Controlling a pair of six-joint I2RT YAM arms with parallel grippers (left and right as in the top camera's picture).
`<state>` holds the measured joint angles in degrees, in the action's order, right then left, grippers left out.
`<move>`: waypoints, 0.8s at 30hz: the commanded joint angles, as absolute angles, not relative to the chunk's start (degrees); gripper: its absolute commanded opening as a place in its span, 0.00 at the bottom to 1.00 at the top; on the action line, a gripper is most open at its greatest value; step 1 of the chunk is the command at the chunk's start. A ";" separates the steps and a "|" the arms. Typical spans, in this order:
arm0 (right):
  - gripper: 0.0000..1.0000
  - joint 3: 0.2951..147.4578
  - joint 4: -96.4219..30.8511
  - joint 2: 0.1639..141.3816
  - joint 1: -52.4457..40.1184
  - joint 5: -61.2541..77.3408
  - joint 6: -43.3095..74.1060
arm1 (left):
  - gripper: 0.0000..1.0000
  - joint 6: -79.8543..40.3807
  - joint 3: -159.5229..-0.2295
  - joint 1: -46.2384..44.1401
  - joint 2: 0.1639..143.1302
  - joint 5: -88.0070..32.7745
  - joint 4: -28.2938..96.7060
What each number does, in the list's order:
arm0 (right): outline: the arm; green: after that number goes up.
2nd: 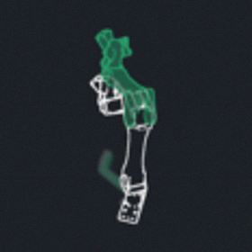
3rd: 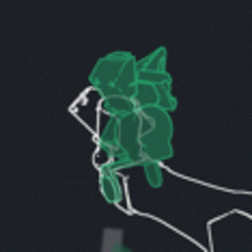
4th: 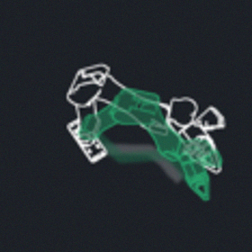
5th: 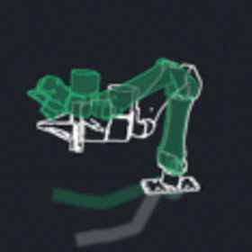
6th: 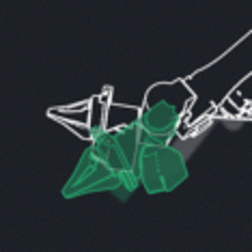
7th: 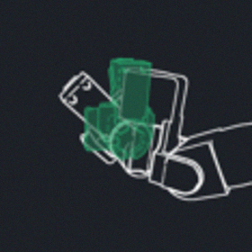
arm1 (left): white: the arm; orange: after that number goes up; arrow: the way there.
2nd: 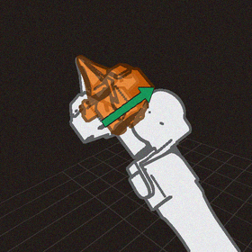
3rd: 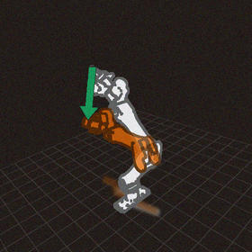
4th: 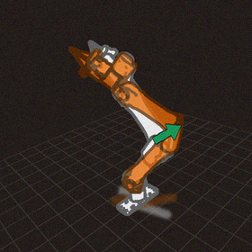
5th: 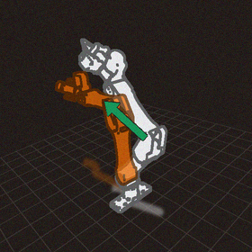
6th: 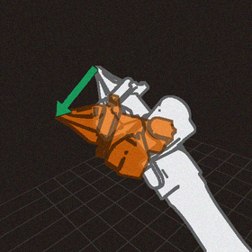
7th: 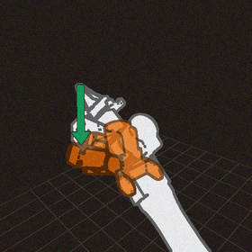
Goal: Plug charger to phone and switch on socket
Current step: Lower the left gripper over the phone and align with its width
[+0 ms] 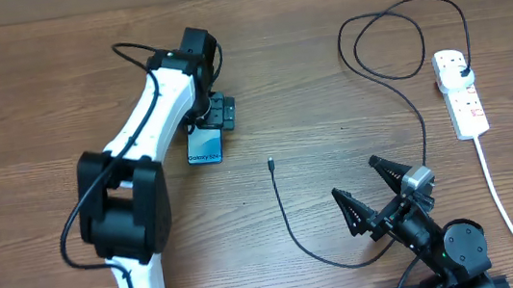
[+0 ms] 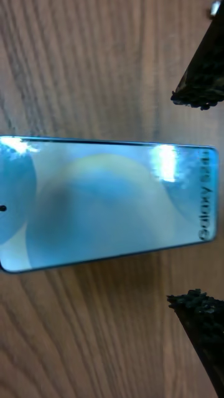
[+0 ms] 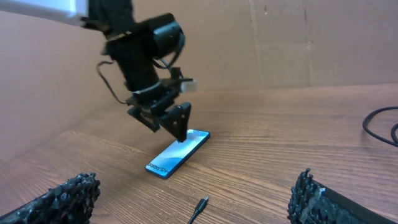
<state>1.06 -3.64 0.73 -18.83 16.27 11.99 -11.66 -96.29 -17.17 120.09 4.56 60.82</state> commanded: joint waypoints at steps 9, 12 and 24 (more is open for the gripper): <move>1.00 0.47 -3.27 0.16 -19.00 16.12 11.92 | 0.99 -15.97 -98.35 -16.43 125.25 3.57 62.26; 1.00 0.47 -3.27 0.16 -19.00 16.12 11.92 | 1.00 -15.90 -97.73 -16.16 125.29 3.64 61.67; 1.00 0.47 -3.27 0.16 -19.00 16.12 11.90 | 1.00 -15.86 -94.00 -15.77 125.36 3.38 57.78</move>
